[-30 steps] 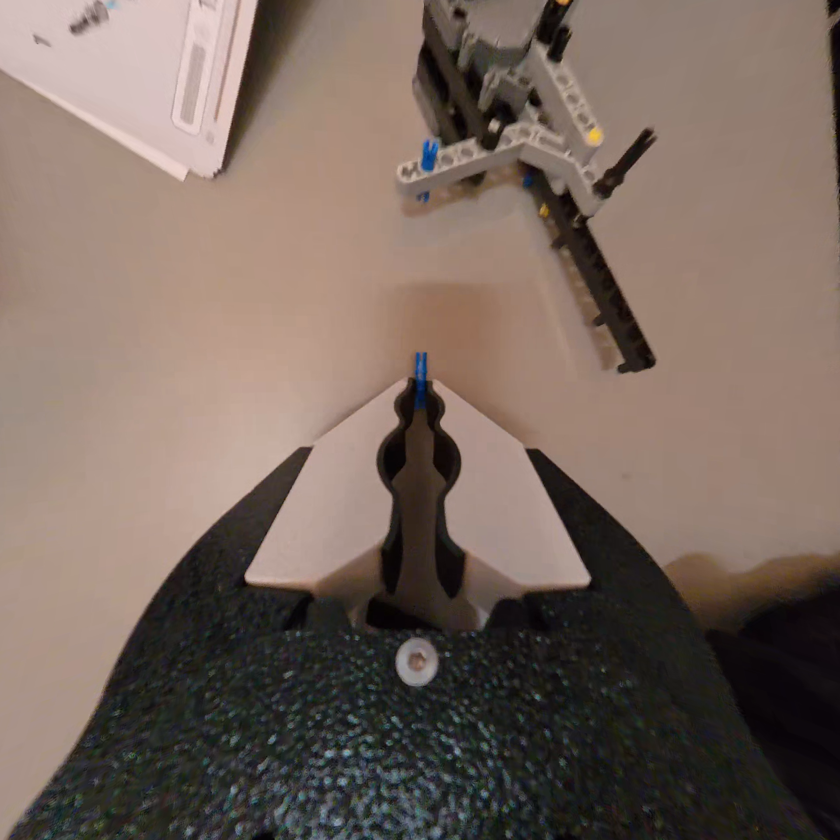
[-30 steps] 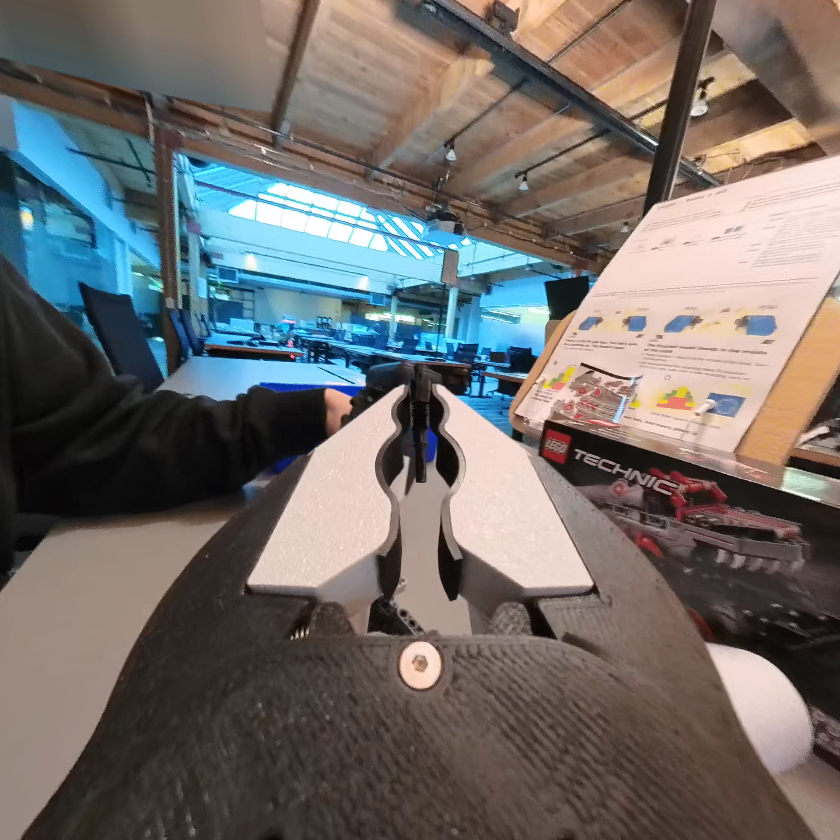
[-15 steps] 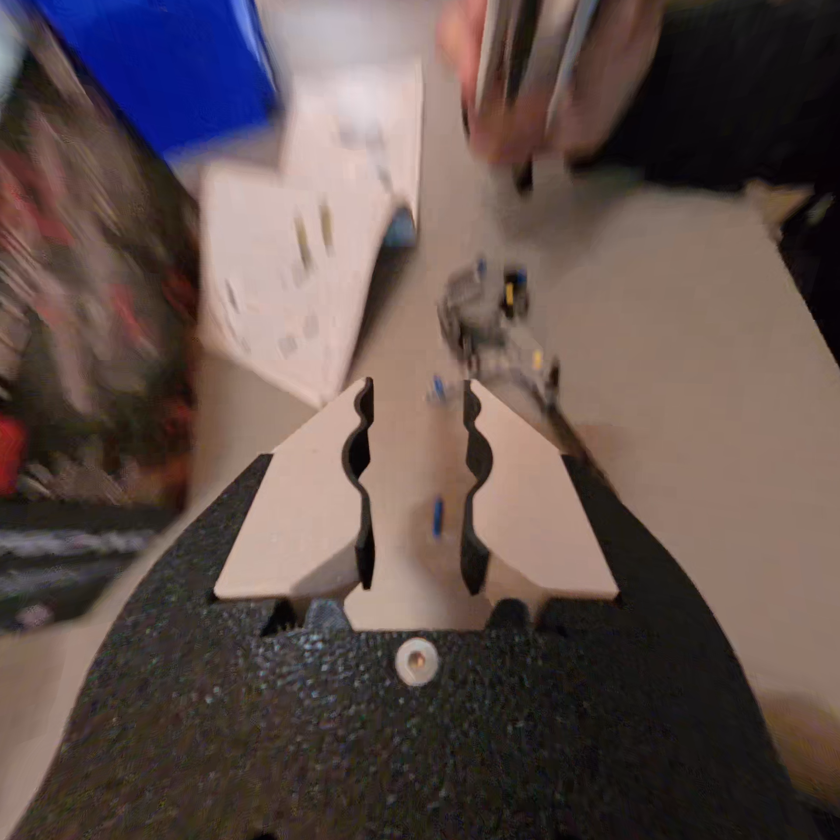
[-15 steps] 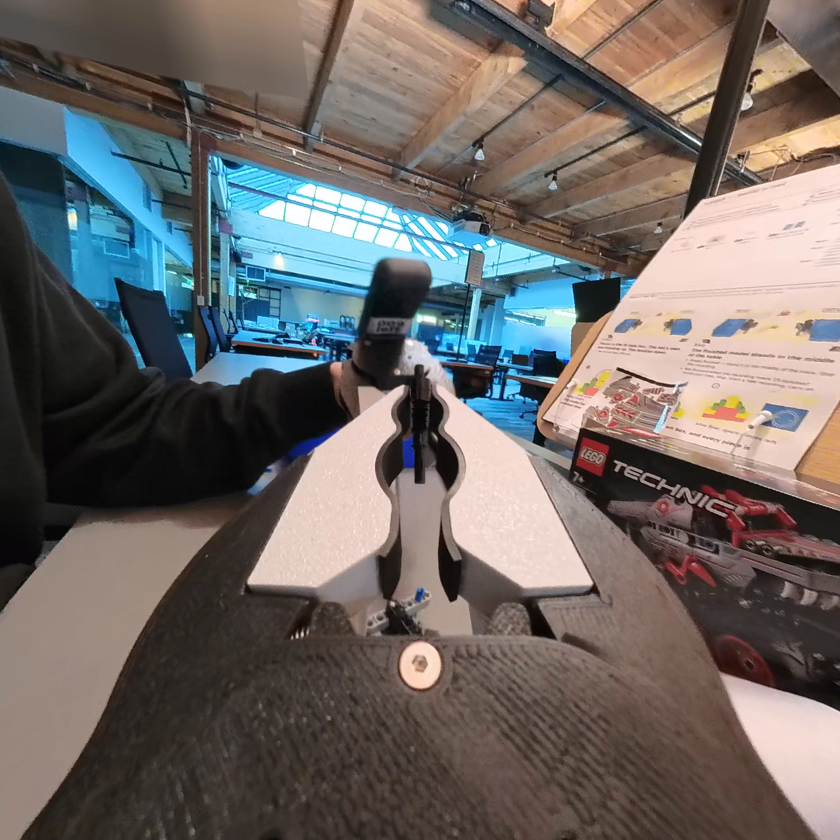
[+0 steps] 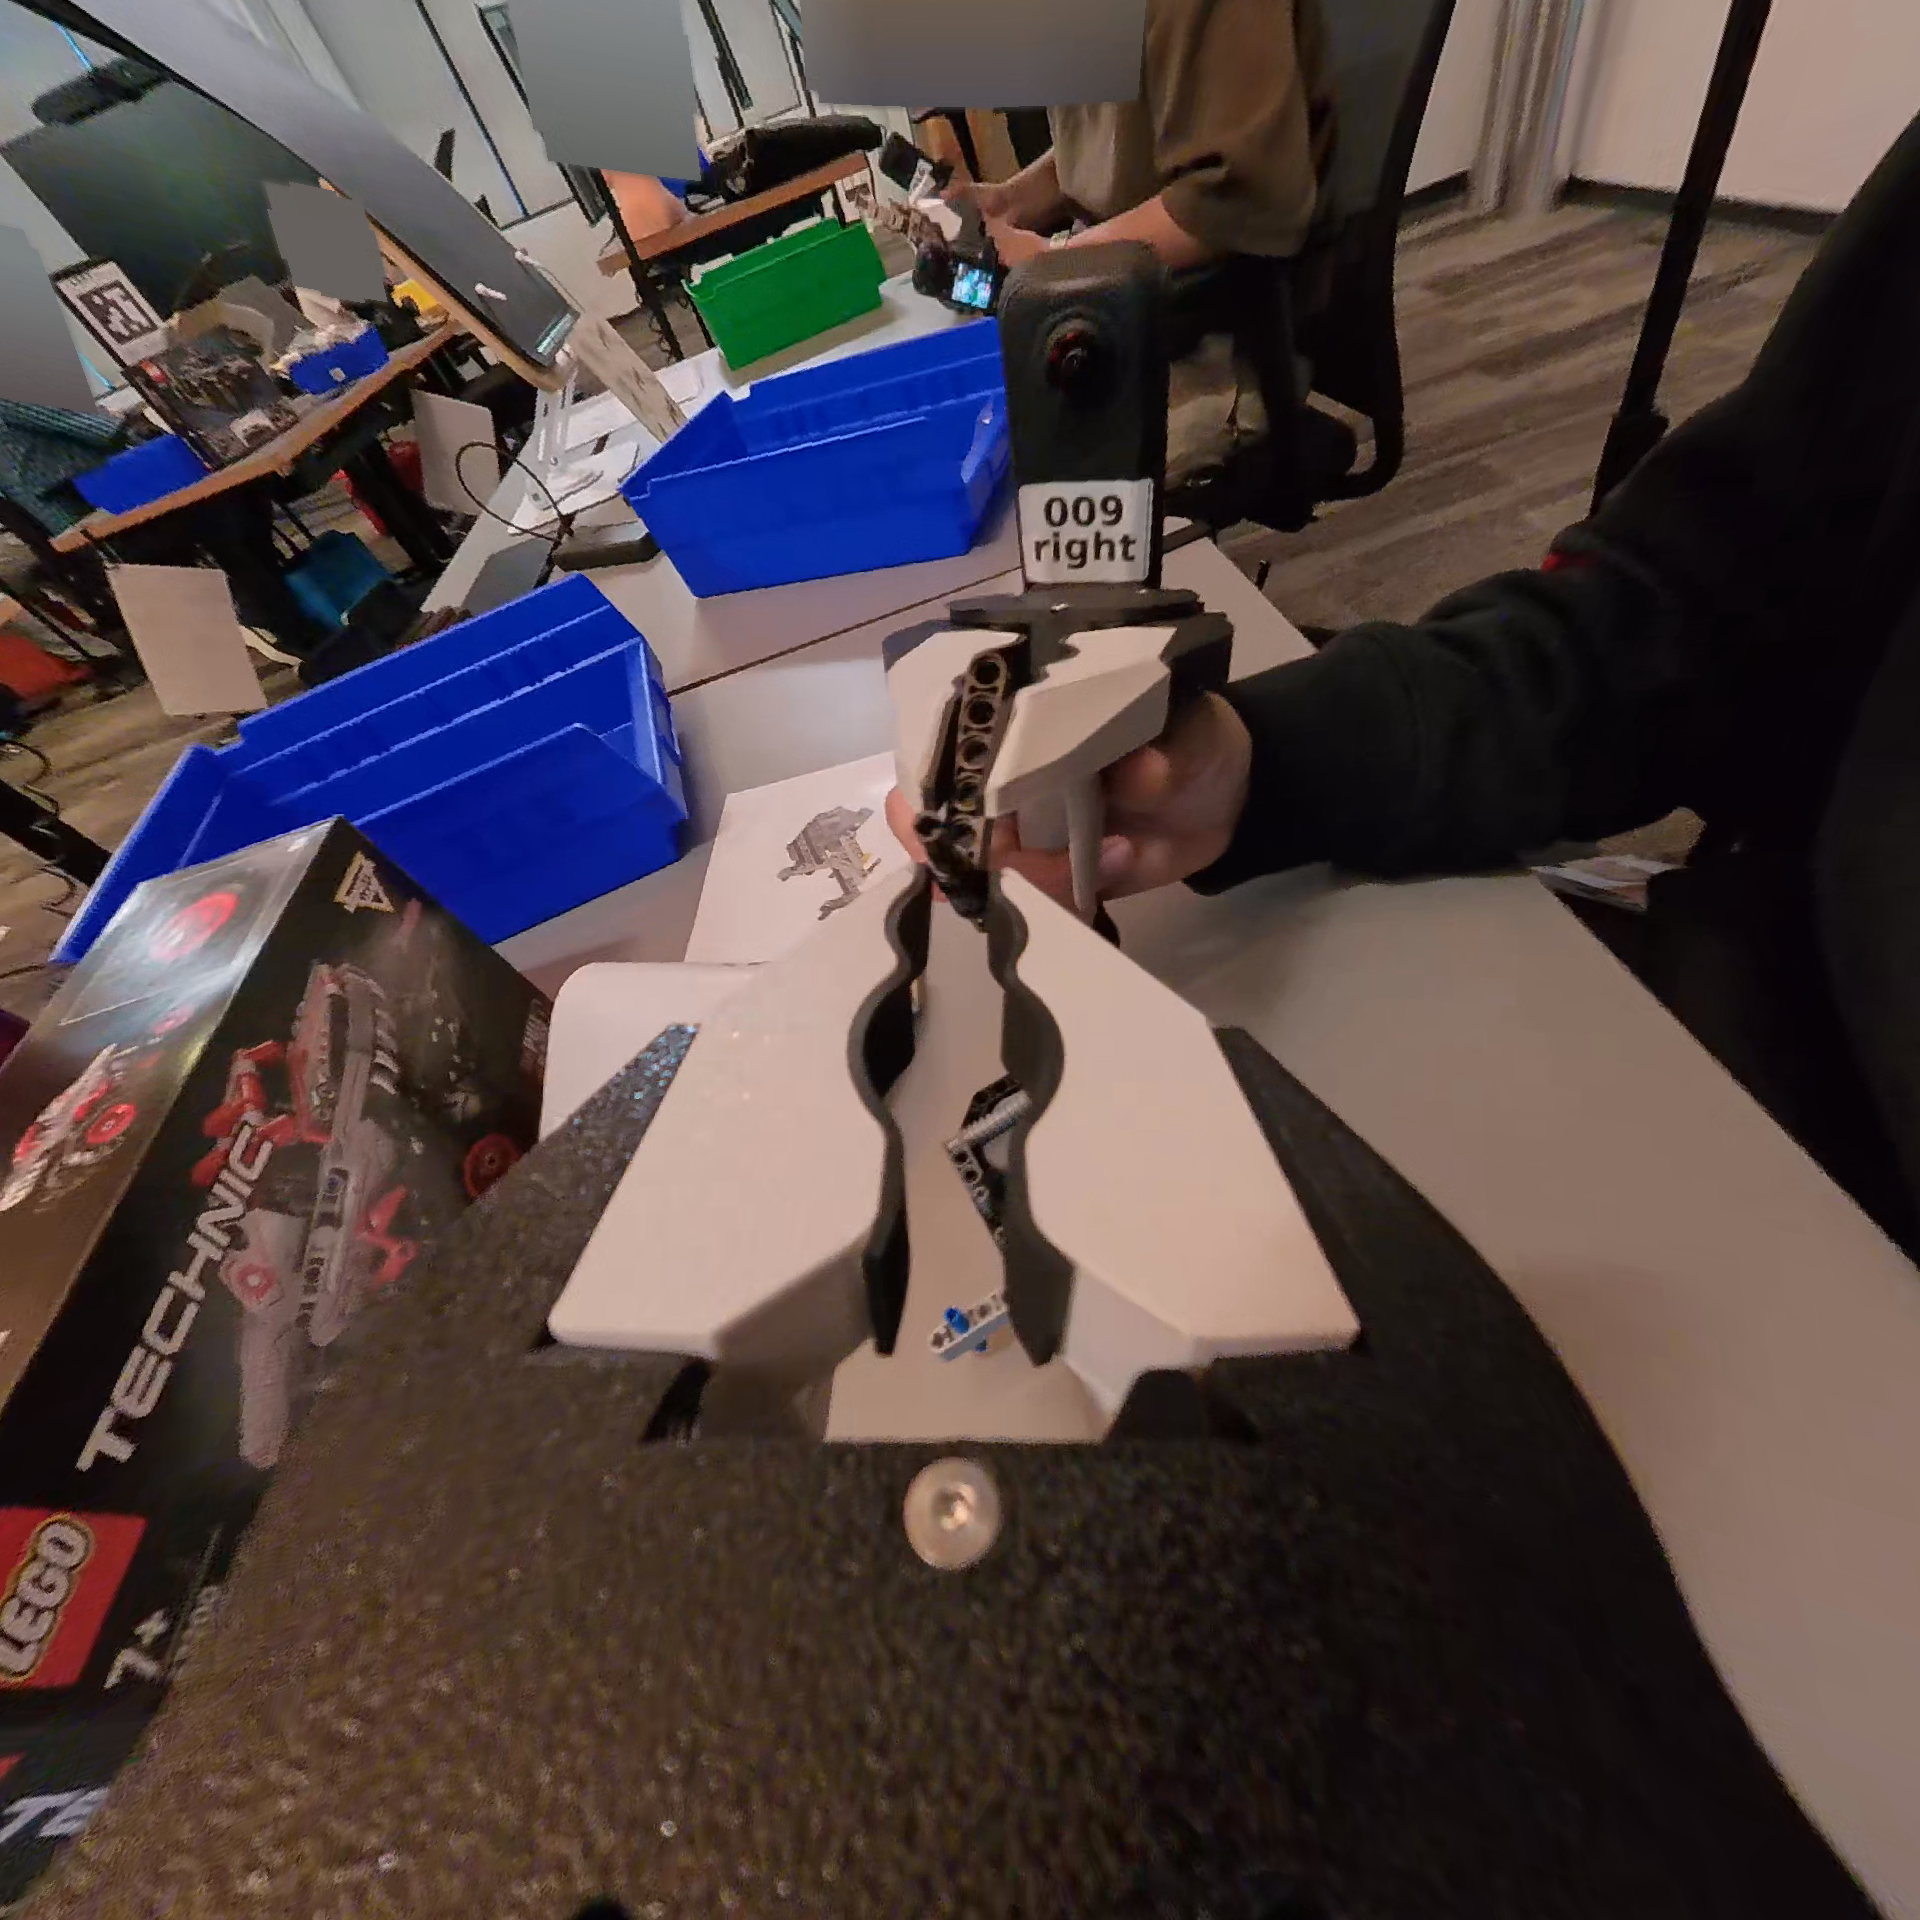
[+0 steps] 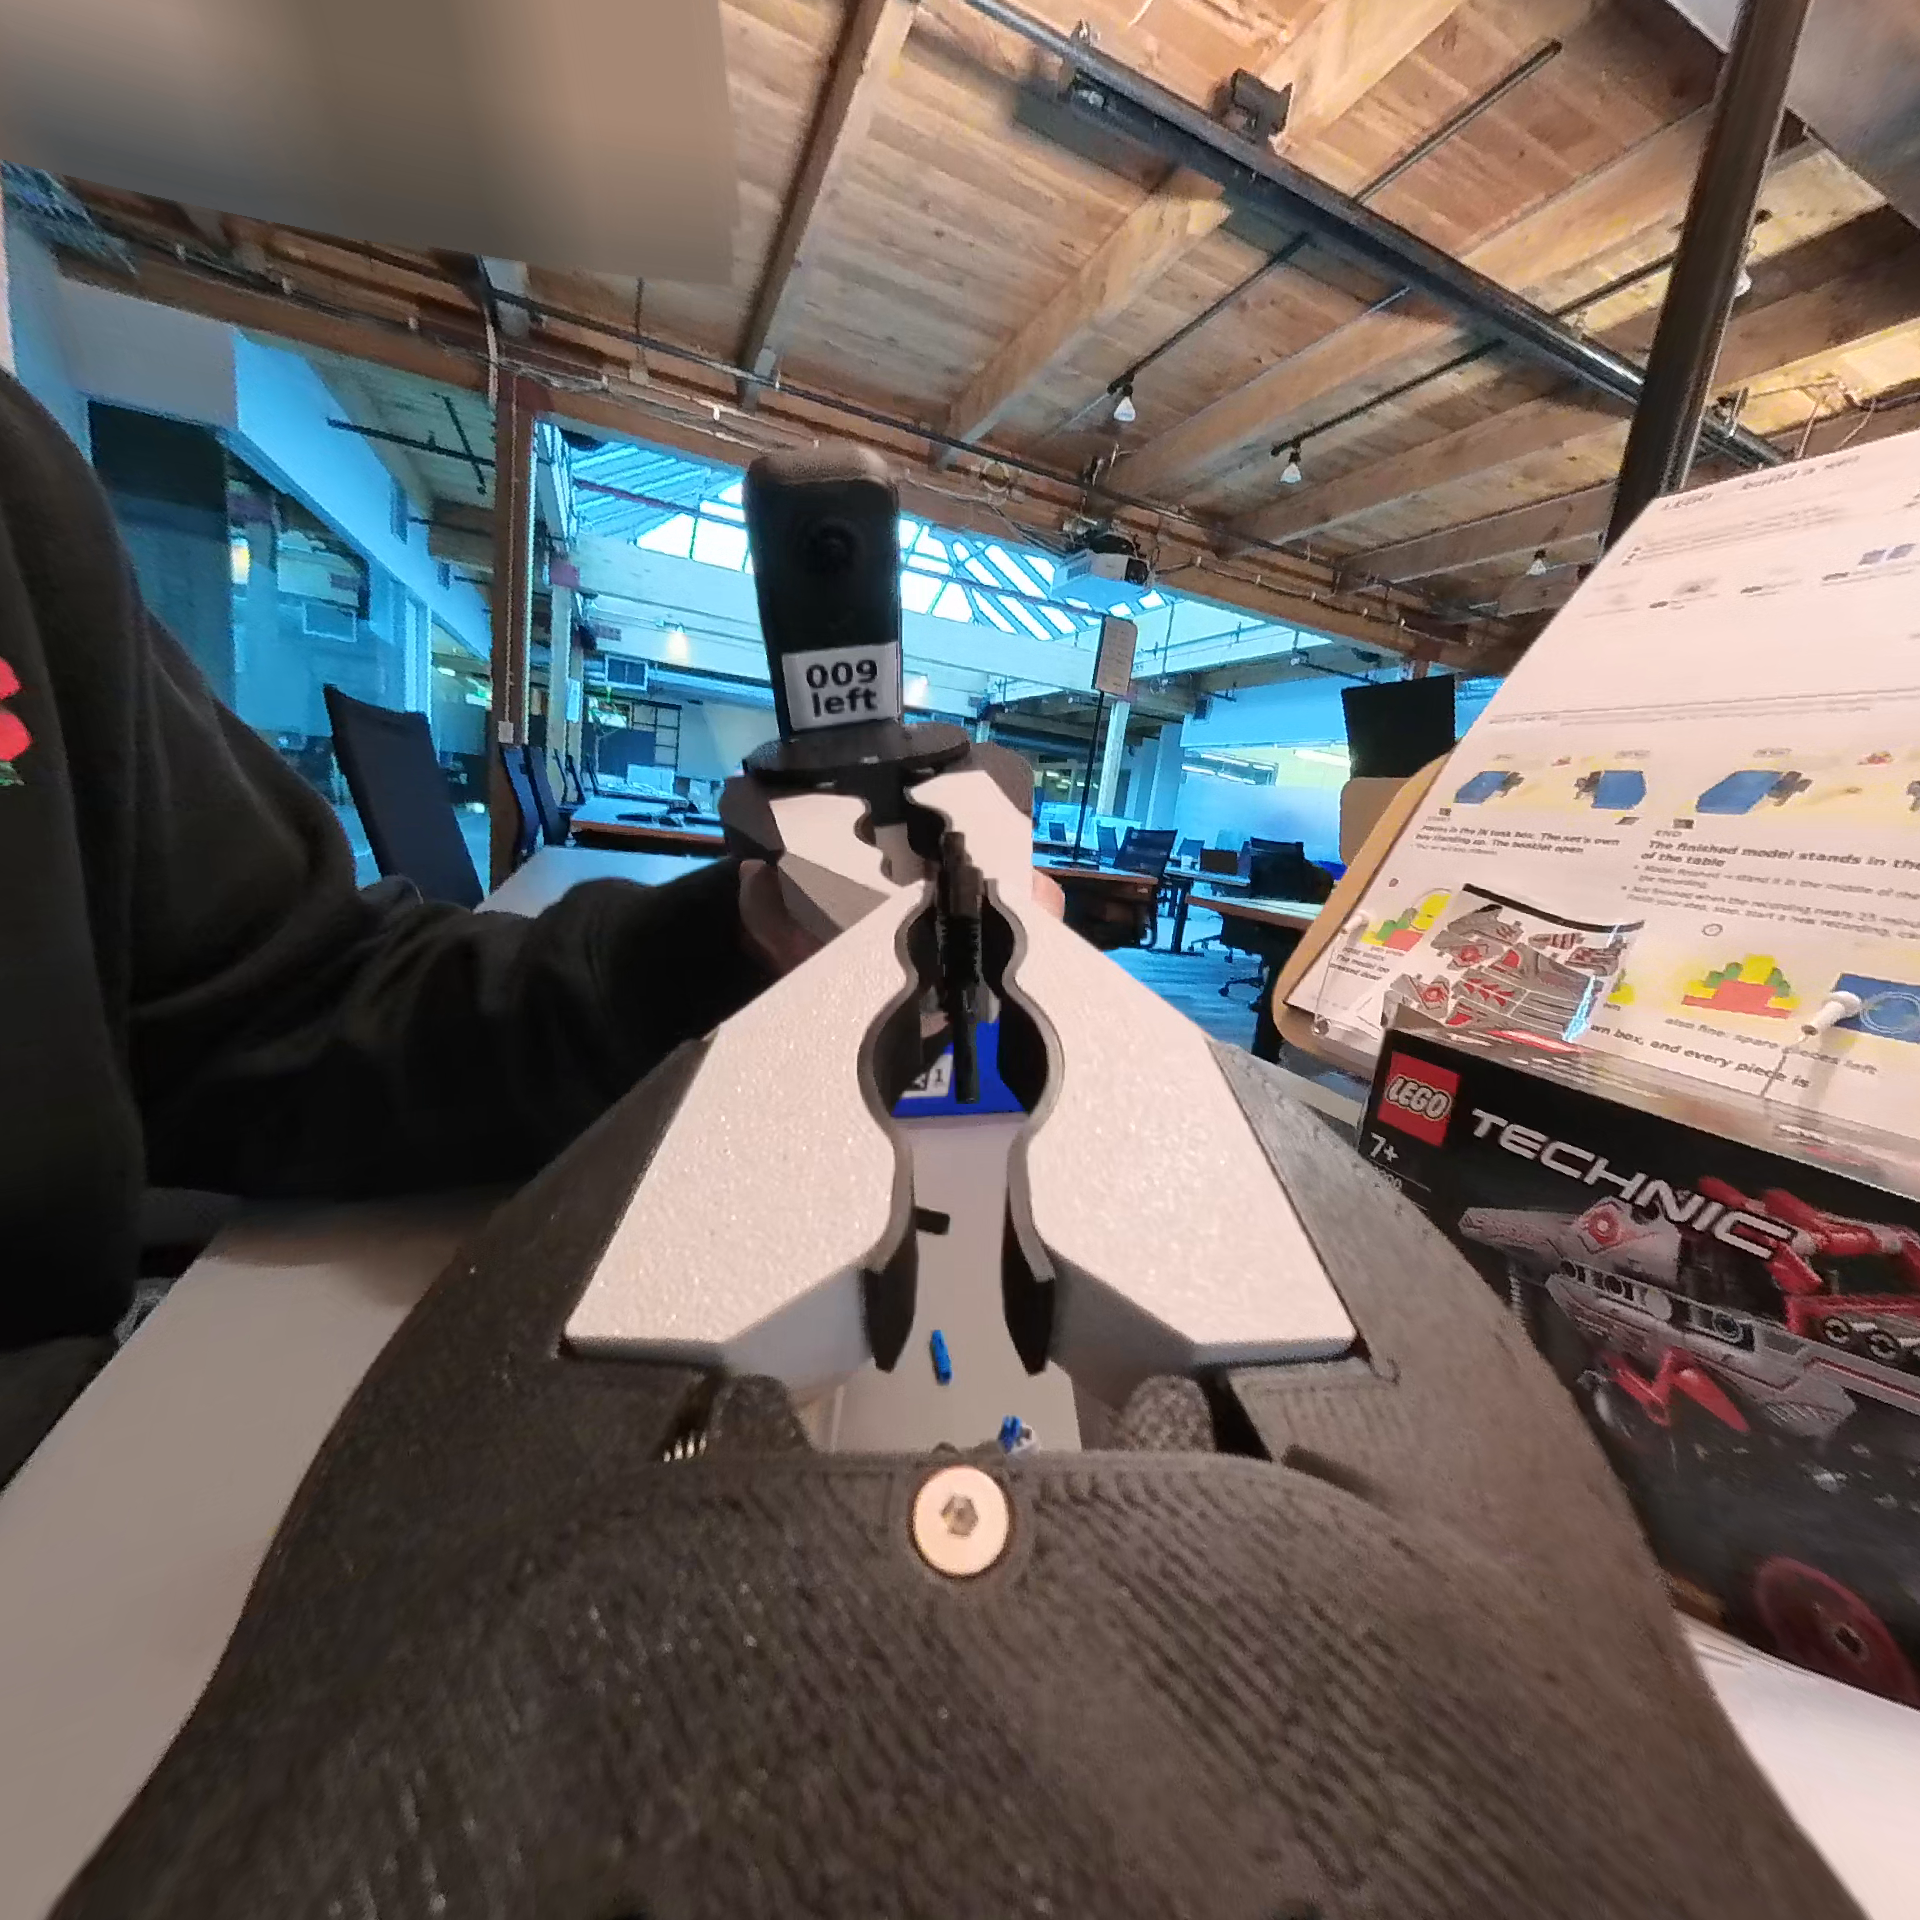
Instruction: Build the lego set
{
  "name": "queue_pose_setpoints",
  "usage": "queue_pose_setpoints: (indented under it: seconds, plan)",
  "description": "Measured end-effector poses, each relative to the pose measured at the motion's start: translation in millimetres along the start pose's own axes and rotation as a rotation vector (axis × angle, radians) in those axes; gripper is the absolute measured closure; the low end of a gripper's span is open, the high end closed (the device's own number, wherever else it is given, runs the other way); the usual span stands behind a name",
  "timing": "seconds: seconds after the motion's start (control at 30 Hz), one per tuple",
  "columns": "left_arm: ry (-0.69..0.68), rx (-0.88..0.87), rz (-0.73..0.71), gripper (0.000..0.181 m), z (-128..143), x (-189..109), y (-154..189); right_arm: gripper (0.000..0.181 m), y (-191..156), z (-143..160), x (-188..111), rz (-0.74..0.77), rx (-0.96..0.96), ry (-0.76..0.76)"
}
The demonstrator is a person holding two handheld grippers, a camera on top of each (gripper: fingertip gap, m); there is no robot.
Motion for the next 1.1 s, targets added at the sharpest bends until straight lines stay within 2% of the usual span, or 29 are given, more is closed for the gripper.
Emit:
queue_pose_setpoints:
  seconds: [0.1,0.3,0.63,0.77,1.1]
  plan:
    - [-0.027,0.030,0.019,0.176,1.2,-3.6,0.3,0.176,-2.5,0.8,1.5,-0.024,-0.028,-0.052]
    - [-0.191,0.117,0.028,0.176,3.8,-12.7,3.2,0.176,-6.3,6.5,4.6,-0.049,-0.098,-0.246]
    - [-0.248,0.125,0.038,0.176,4.5,-14.0,5.1,0.171,-10.9,14.0,7.3,-0.065,-0.140,-0.304]
    - [-0.264,0.141,0.037,0.176,5.1,-13.4,5.8,0.176,-10.3,14.0,8.5,-0.050,-0.157,-0.334]
    - [-0.236,0.138,0.040,0.176,4.8,-16.7,4.1,0.176,-10.1,14.5,7.7,-0.048,-0.158,-0.301]
Point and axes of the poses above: each gripper's, where its closed fingertips meet, x out along the fingers, z out of its underside, y = z × x across the jaws, the point moved 9 cm from there along -x, back along the fingers, and after that the axes turned 6 degrees about y, right-handed, at the moved point
